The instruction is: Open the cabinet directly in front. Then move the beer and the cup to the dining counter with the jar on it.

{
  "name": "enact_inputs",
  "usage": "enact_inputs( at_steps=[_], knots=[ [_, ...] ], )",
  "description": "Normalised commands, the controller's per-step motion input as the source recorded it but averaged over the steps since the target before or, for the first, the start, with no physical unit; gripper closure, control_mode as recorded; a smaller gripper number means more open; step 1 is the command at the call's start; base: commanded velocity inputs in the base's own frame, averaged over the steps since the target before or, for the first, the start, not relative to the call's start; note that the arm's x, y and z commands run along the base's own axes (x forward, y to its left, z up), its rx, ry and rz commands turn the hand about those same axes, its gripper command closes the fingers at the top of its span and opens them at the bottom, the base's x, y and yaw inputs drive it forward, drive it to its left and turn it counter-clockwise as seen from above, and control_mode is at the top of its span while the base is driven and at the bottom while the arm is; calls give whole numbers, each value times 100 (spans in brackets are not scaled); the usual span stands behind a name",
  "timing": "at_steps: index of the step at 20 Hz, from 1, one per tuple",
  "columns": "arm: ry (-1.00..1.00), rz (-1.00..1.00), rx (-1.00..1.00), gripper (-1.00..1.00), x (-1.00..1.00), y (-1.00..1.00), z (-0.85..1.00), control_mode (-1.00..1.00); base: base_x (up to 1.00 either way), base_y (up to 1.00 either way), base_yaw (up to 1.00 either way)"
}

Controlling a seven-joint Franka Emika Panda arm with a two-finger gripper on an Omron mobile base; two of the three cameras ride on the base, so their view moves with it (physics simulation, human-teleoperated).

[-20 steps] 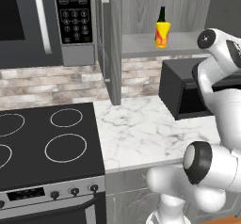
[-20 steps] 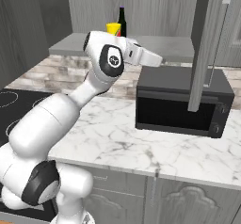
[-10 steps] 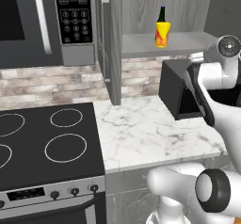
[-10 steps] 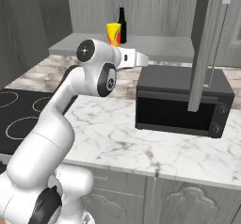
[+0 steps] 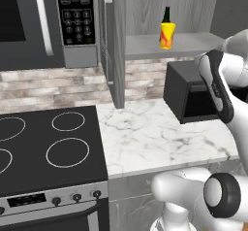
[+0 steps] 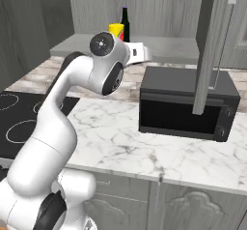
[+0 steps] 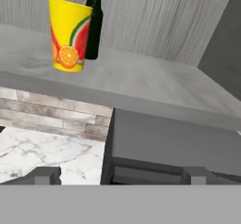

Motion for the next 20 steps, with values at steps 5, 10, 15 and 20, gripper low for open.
enact_inputs(
  at_steps=[5, 10, 15, 20],
  knots=[
    [12, -16, 0, -100, 20, 69, 34, -100, 0, 0, 0],
    [26, -18, 20, -100, 3, 16, 14, -100, 0, 0, 0],
    [4, -6, 16, -100, 0, 1, 0, -100, 0, 0, 0],
    [-15, 0, 1, -100, 0, 6, -9, -100, 0, 0, 0]
  ],
)
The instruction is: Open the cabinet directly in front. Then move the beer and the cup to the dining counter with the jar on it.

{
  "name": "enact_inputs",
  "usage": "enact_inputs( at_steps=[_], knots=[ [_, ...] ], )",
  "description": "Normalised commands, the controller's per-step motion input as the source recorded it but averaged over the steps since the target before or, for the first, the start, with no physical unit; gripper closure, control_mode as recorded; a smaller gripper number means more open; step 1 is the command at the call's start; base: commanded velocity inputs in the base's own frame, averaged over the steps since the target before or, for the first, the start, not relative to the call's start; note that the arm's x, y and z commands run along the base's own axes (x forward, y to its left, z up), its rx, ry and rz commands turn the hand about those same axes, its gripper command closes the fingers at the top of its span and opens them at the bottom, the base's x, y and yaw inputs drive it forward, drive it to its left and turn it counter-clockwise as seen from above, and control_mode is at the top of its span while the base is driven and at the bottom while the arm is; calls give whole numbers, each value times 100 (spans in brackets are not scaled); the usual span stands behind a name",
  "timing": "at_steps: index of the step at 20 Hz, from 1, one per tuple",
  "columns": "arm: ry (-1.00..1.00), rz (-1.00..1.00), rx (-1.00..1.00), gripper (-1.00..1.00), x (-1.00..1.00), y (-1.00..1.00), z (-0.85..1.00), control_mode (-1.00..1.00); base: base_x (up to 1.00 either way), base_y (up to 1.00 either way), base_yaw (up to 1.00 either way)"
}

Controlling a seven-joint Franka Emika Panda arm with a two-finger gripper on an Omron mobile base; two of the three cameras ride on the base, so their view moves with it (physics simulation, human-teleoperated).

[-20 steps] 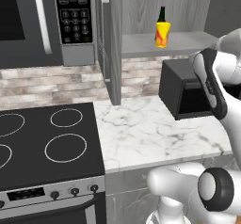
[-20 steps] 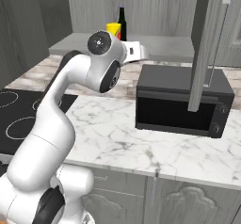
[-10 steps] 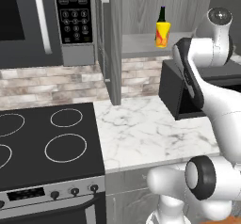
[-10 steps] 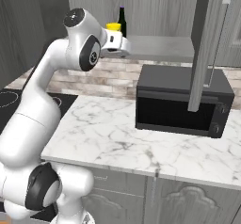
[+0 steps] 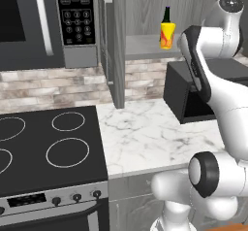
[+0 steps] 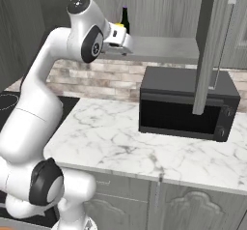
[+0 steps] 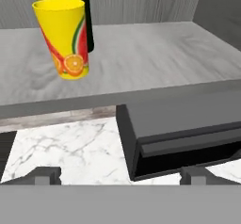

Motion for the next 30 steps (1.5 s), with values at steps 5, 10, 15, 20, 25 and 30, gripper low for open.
enact_inputs(
  at_steps=[5, 10, 15, 20, 25, 30],
  knots=[
    [-21, 0, 5, -100, 8, 16, -10, -100, 0, 0, 0],
    [1, 0, 0, -100, 41, 27, 27, -100, 0, 0, 0],
    [8, 0, 0, -100, 34, 12, 66, -100, 0, 0, 0],
    [0, 0, 10, -100, 10, -5, 4, -100, 0, 0, 0],
    [-5, 0, 9, -100, 17, -8, -16, -100, 0, 0, 0],
    [-3, 0, 16, -100, 11, -33, 9, -100, 0, 0, 0]
  ],
)
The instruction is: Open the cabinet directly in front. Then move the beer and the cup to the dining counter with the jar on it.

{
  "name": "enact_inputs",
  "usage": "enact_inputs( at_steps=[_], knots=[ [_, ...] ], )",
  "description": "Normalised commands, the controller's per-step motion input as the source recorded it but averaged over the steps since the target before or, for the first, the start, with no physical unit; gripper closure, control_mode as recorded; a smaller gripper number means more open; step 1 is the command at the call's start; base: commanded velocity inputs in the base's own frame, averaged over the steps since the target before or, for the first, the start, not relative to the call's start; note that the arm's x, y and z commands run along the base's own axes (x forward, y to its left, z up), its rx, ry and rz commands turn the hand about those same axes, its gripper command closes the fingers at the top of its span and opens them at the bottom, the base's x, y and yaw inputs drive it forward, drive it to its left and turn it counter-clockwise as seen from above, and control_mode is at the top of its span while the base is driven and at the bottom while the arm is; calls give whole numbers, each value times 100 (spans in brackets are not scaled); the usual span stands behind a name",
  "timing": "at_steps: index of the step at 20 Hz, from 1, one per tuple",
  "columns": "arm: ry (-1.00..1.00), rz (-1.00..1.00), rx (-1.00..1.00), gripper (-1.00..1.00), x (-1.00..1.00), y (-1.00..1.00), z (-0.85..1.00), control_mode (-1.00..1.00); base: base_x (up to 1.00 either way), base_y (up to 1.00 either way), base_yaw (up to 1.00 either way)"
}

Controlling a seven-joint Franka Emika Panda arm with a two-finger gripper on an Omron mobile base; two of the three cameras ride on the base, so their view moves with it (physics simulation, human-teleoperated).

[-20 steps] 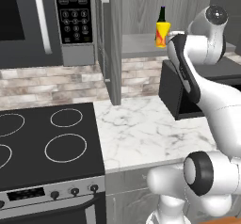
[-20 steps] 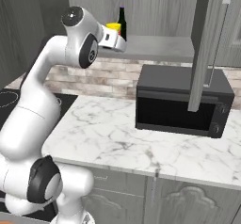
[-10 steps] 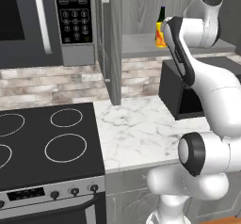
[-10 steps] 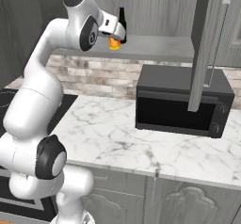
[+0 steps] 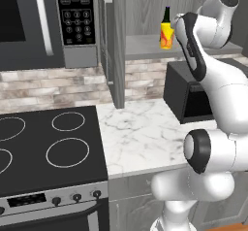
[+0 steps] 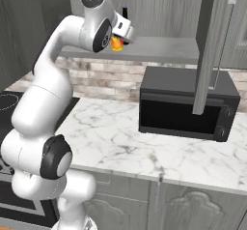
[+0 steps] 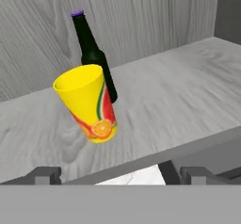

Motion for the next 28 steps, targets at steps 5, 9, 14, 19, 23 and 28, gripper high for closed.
enact_inputs(
  at_steps=[5, 9, 14, 19, 23, 28],
  knots=[
    [-3, 0, 9, -100, 8, -21, 4, -100, 0, 0, 0],
    [0, 0, 3, -100, 18, -8, 1, -100, 0, 0, 0],
    [0, 1, 2, -100, 30, -2, 0, -100, 0, 0, 0],
    [0, 0, 0, -100, 40, 0, 1, -100, 0, 0, 0],
    [-6, 0, 2, -100, 20, 0, 3, -100, 0, 0, 0],
    [-2, 0, 0, -100, 23, 0, 0, -100, 0, 0, 0]
  ],
)
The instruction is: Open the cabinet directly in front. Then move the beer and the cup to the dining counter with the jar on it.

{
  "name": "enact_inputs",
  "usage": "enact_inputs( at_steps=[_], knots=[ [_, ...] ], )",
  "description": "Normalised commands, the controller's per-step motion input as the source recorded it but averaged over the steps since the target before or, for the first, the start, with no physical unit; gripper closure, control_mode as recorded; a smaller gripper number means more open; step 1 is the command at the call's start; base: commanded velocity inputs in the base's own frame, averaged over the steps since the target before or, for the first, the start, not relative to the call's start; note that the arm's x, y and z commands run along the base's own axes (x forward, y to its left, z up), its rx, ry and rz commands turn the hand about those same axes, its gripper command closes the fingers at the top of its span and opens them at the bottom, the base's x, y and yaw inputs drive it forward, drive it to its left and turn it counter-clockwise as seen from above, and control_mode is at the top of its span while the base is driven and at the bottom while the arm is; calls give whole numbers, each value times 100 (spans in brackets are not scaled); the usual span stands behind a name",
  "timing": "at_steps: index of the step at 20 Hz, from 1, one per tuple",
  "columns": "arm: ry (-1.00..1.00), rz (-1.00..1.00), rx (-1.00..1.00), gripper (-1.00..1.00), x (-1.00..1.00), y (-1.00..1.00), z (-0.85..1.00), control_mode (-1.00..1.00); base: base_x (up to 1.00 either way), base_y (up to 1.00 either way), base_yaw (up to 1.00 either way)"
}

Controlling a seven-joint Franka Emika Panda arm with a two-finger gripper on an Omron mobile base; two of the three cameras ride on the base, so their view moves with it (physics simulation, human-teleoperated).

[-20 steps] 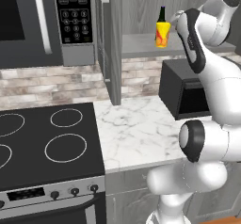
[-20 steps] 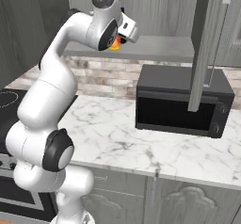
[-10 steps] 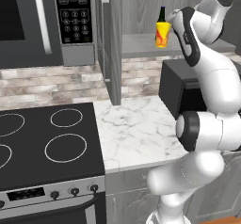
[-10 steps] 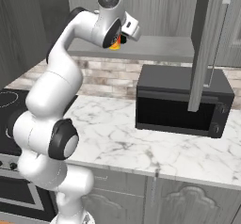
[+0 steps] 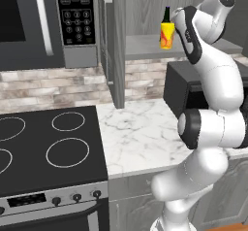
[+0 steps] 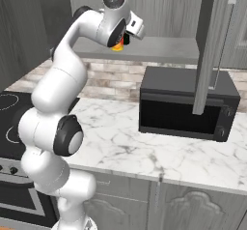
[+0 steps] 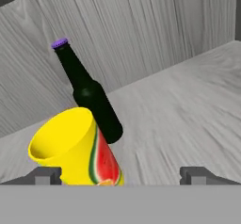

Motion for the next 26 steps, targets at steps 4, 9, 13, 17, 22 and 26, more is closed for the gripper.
enact_inputs(
  at_steps=[4, 9, 13, 17, 22, 26],
  knots=[
    [0, 0, 0, -100, 42, 0, 0, -100, 0, 0, 0],
    [2, 0, 0, -100, 35, 0, 0, -100, 0, 0, 0],
    [0, 0, 0, -100, 27, 0, 0, -100, 0, 0, 0],
    [0, 0, 0, -100, 7, 0, 0, -100, 0, 0, 0],
    [-2, 0, 1, -100, -3, -4, 0, -100, 0, 0, 0],
    [-3, 0, 1, -100, -2, -3, 0, -100, 0, 0, 0]
  ],
)
